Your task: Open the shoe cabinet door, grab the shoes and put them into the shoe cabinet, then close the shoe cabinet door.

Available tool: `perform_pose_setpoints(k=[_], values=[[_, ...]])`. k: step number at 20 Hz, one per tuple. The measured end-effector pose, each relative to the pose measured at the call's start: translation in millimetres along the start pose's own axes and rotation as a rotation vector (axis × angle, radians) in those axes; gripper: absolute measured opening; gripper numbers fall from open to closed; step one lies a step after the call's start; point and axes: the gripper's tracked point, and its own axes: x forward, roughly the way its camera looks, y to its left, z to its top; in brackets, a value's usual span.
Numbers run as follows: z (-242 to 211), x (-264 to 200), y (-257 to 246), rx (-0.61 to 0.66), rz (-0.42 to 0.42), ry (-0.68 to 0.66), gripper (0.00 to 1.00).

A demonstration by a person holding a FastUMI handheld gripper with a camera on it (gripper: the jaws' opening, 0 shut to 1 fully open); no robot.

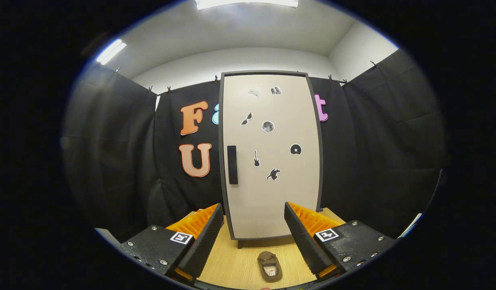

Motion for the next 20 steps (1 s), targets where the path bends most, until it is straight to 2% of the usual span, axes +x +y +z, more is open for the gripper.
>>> perform_pose_setpoints(k=[11, 15, 20], values=[[3, 15, -3, -0.018, 0.003, 0.022, 0.95], [7, 39, 5, -0.020, 0.033, 0.025, 0.95], [0, 97, 26, 0.019, 0.108, 0.053, 0.95]])
